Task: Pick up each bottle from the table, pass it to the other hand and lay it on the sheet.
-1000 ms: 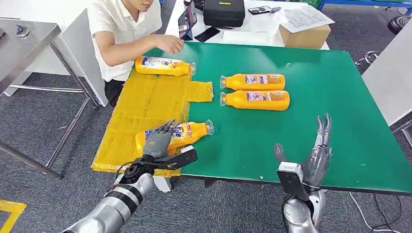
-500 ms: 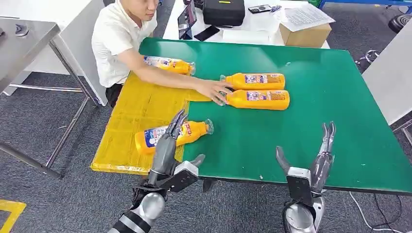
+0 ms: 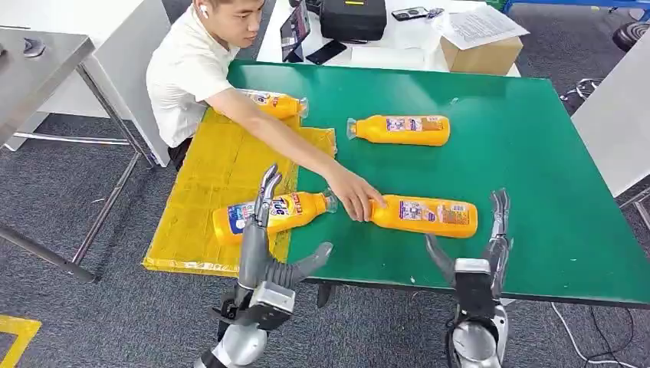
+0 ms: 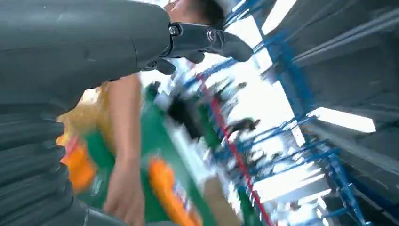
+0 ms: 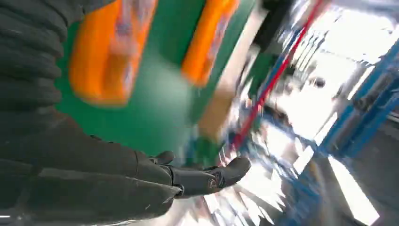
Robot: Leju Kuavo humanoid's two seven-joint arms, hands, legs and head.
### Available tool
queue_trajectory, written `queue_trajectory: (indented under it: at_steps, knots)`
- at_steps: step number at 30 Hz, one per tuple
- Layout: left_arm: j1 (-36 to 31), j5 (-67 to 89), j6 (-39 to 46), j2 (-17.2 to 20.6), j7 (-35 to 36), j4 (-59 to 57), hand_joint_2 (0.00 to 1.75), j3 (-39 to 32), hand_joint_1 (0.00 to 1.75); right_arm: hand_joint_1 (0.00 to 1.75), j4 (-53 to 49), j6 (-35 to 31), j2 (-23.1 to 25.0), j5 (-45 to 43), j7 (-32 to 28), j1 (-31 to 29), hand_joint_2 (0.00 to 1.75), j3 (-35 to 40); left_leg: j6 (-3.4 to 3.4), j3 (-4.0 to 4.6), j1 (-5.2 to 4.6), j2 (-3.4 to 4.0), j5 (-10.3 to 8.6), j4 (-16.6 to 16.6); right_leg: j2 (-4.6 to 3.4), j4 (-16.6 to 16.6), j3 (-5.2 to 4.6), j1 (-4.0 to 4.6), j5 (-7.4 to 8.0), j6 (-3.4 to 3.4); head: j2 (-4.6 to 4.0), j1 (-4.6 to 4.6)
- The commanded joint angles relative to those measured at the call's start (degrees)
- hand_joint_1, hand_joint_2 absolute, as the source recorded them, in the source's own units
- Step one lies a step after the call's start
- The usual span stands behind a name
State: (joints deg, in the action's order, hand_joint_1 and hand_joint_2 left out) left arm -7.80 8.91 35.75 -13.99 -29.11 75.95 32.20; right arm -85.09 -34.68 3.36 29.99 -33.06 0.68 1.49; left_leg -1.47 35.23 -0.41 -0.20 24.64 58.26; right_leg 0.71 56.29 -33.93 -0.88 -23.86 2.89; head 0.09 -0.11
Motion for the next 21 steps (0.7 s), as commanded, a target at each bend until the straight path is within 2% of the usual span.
queue_trajectory:
  at_steps: [1,3,7,10,11,17,21]
  knots:
    - [-0.29,-4.02,-5.49,3.16,1.22,-3.16,1.75,10.48,0.00,0.00,21.42,-5.32,-7.62,36.76,6.71,-7.47,1.75,-11.24,0.08,-0.45,0.07,-0.14,0.00,-0.20,0.09,-0.29,0.53,0.06,0.00,-0.09,0.00,0.00]
    - [-0.25,-3.22,-4.55,3.55,1.52,-1.39,1.75,10.23,0.00,0.00,24.91,-5.32,-9.23,40.51,9.86,-9.07,1.75,-10.22,0.07,-0.39,0.06,-0.02,0.05,-0.14,-0.03,-0.24,0.46,0.06,-0.01,-0.08,0.00,0.00]
    - [0.02,-2.95,-4.88,3.92,2.55,0.23,1.75,9.30,0.00,0.00,34.46,-5.00,-13.19,41.19,16.86,-12.55,1.75,-2.88,0.08,-0.39,0.05,0.15,0.07,-0.13,-0.20,-0.20,0.41,0.04,0.07,-0.04,0.00,0.00]
    - [-0.02,-2.73,-5.26,3.79,2.67,0.25,1.75,9.24,0.00,0.00,35.52,-4.50,-15.65,42.88,20.10,-13.40,1.75,1.75,0.12,-0.50,0.04,0.23,0.12,-0.14,-0.29,-0.19,0.48,0.04,0.03,-0.07,0.00,-0.02]
    - [-0.08,-2.73,-5.27,3.72,2.73,0.20,1.75,9.18,0.00,0.00,35.63,-3.98,-15.81,42.92,20.17,-13.78,1.75,2.25,0.06,-0.27,0.01,0.12,0.06,-0.06,-0.16,-0.09,0.27,0.01,0.05,-0.02,0.00,0.00]
    - [-0.22,-2.62,-5.68,3.56,2.79,0.35,1.75,9.02,0.00,0.00,37.43,0.89,-16.73,40.88,22.09,-16.16,1.75,5.86,0.09,-0.25,0.03,0.14,0.08,-0.03,-0.18,-0.07,0.26,0.04,0.04,-0.03,0.00,-0.02]
    - [-0.89,-2.48,-6.28,3.51,2.83,0.53,1.75,9.72,0.00,0.00,41.95,0.46,-16.24,38.83,21.09,-20.44,1.75,9.03,0.11,-0.33,0.03,0.27,0.12,-0.03,-0.32,-0.05,0.29,0.03,0.04,-0.06,0.00,0.00]
